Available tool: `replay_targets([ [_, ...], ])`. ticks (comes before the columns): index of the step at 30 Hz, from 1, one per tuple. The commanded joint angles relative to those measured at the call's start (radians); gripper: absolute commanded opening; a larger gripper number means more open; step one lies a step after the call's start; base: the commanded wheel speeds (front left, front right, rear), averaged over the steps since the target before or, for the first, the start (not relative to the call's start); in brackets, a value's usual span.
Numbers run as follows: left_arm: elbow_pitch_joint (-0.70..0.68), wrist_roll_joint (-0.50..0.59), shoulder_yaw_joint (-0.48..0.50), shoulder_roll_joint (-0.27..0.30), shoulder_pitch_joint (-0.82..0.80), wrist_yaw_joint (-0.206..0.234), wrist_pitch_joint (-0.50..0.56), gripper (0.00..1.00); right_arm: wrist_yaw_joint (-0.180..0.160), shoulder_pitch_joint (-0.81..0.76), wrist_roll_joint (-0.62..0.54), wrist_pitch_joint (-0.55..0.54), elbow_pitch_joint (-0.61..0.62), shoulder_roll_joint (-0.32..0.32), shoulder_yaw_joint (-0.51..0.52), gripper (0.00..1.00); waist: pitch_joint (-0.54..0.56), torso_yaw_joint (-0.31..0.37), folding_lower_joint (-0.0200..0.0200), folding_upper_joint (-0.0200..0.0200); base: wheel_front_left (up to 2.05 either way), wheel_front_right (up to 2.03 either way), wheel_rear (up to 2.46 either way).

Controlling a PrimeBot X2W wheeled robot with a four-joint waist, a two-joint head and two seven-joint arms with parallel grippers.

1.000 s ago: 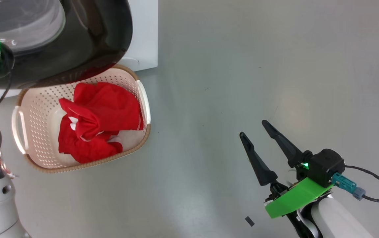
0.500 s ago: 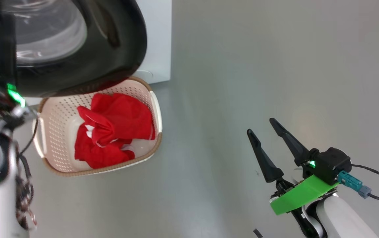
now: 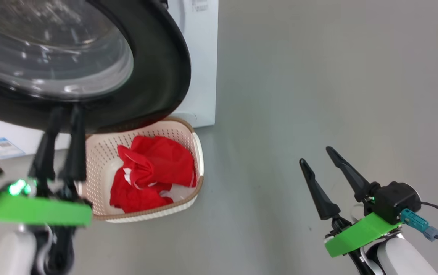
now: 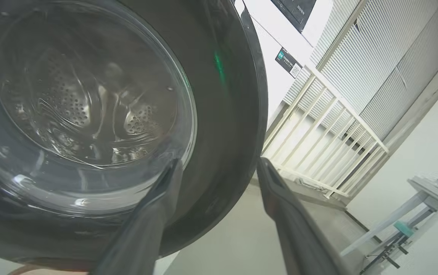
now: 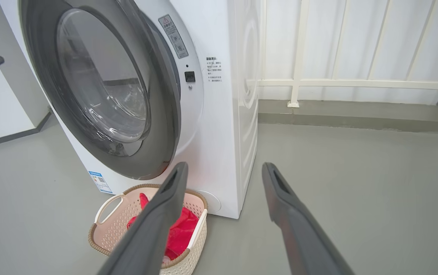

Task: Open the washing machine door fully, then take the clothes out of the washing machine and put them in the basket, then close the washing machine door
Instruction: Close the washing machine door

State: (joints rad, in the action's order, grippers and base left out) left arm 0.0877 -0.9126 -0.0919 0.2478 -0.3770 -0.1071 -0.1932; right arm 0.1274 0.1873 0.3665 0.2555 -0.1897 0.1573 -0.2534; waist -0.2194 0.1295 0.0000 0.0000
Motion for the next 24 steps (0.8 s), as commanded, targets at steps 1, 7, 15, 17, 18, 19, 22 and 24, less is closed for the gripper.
replay_targets([
  [1,-0.018,0.062,0.019,0.041,0.032,-0.001,-0.026,1.00,0.003,-0.017,-0.015,0.006,0.031,0.011,-0.003,1.00,0.054,-0.008,0.0000,0.0000,0.00,0.00,0.00],
  [7,-0.012,0.246,0.018,0.032,0.153,0.031,-0.065,1.00,0.003,-0.070,-0.052,0.006,0.053,0.009,0.031,1.00,0.131,-0.008,0.0000,0.0000,0.00,0.00,0.00],
  [15,-0.061,0.479,0.080,-0.006,0.288,0.064,-0.068,1.00,0.003,-0.132,-0.112,0.006,0.116,0.003,0.062,1.00,0.199,-0.002,0.0000,0.0000,0.00,0.00,0.00],
  [17,-0.070,0.499,0.091,-0.018,0.302,0.063,-0.068,1.00,0.003,-0.138,-0.126,0.006,0.129,0.004,0.068,1.00,0.202,-0.001,0.0000,0.0000,0.00,0.00,0.00],
  [18,-0.079,0.518,0.102,-0.030,0.315,0.063,-0.068,1.00,0.003,-0.145,-0.138,0.006,0.143,0.001,0.080,1.00,0.205,0.000,0.0000,0.0000,0.00,0.00,0.00],
  [19,-0.083,0.541,0.111,-0.038,0.329,0.064,-0.068,1.00,0.003,-0.151,-0.145,0.006,0.156,-0.005,0.094,1.00,0.210,0.001,0.0000,0.0000,0.00,0.00,0.00],
  [22,-0.088,0.595,0.134,-0.065,0.369,0.063,-0.068,1.00,0.003,-0.173,-0.160,0.006,0.184,-0.018,0.121,1.00,0.222,0.006,0.0000,0.0000,0.00,0.00,0.00],
  [24,-0.084,0.626,0.146,-0.081,0.391,0.059,-0.068,1.00,0.003,-0.188,-0.164,0.006,0.191,-0.022,0.130,1.00,0.230,0.008,0.0000,0.0000,0.00,0.00,0.00],
])
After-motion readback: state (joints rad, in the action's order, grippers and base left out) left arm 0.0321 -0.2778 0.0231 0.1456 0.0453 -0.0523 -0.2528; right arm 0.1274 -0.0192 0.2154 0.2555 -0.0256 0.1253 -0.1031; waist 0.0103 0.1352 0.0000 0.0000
